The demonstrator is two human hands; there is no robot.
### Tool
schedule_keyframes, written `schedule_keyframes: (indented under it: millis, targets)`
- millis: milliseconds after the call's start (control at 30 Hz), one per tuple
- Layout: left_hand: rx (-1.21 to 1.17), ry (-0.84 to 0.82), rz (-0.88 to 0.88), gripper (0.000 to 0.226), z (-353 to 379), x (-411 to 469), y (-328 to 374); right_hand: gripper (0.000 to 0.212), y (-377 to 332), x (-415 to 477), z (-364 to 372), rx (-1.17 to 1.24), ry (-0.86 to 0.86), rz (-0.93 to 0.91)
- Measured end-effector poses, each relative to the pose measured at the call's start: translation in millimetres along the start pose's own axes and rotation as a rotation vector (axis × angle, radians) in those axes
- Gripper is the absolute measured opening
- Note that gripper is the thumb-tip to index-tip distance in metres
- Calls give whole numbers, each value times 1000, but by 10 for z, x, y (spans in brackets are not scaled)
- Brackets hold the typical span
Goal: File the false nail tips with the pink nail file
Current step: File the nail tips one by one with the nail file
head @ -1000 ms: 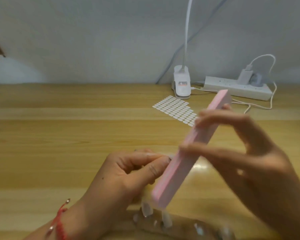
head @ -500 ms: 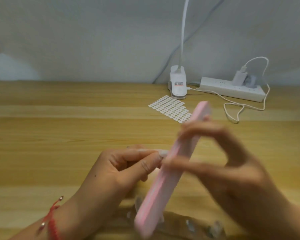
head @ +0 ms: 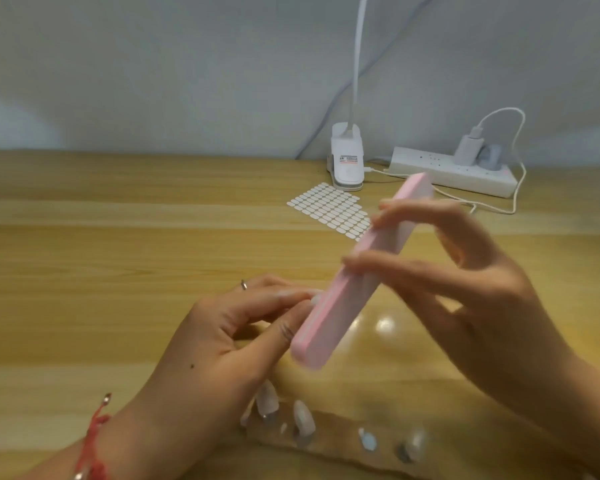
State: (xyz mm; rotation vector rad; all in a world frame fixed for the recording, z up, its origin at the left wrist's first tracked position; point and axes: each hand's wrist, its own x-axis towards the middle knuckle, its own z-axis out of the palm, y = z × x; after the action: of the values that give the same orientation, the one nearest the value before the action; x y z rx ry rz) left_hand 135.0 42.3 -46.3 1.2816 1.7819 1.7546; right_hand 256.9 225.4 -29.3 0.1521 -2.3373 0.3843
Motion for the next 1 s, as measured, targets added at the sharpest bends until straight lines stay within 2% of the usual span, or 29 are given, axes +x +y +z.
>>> schedule_keyframes:
  millis: [67,200,367,500,533,667,833,967,1000]
  targets:
    - [46,0,16,25,2,-7,4,39,2,-4,-21,-30,32,22]
    - [68,9,34,24,-1,-9,-1,41,-178,-92,118,-19,-75,-159]
    - [93,38,67,23,2,1,-5,40,14,27,-36,-78,29,5]
    - [103,23,95,23,8,-2,1,48,-178,-92,120,-42,-94,-187]
    - [106,23,98,23,8,-3,2,46,-153,-71,101,-37,-91,-181]
    - [115,26,103,23,8,-8,1,40,36,25,-17,-39,48,54]
    - [99,49,100,23,12,1,-2,40,-193,-104,108,-20,-108,-194]
    - [54,14,73,25,4,-1,-4,34,1,30,5,-44,9,48]
    - [45,11,68,25,4,2,-6,34,-28,14,15,-37,6,45]
